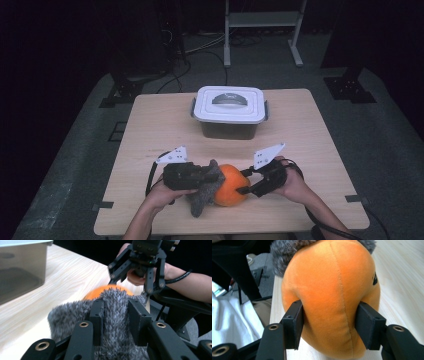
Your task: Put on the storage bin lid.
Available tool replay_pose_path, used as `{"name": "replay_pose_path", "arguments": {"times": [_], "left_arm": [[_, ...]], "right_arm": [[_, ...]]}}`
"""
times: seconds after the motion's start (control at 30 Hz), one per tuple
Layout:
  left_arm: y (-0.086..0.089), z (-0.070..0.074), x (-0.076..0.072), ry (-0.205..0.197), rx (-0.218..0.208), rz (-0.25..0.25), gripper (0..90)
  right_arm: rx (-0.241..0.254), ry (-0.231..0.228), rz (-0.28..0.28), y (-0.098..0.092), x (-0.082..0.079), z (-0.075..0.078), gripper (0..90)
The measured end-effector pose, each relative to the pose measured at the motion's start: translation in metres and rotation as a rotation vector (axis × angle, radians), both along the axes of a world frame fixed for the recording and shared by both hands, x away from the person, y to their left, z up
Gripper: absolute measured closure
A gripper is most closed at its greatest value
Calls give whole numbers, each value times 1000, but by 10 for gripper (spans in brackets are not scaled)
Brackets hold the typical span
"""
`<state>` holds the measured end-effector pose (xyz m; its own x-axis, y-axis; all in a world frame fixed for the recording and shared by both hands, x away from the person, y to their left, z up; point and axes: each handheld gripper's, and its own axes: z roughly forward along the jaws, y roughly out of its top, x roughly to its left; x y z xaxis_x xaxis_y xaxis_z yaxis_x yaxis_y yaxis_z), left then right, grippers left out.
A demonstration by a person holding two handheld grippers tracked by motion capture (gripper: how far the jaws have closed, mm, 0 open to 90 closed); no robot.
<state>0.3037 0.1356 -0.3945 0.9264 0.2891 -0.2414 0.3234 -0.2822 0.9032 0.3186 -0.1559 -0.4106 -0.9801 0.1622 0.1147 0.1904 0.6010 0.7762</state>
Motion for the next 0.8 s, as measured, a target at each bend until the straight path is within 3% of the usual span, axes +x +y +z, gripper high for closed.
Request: {"name": "replay_pose_path", "arguments": {"times": [0.2, 0.3, 0.63, 0.73, 0.8], "left_arm": [[-20, 13, -12, -63, 18, -70, 673], [-25, 14, -13, -78, 47, -68, 673], [8, -4, 8, 4, 37, 28, 673], [15, -11, 13, 53, 7, 23, 674], [12, -9, 12, 55, 2, 17, 675]], "right_arm": [[-17, -60, 54, 12, -11, 1, 444], [-26, -98, 100, 15, -17, -1, 449], [-39, -157, 152, 14, -27, -4, 462], [-29, -138, 144, 13, -26, -4, 463], [-38, -142, 148, 14, -27, -3, 463]]}}
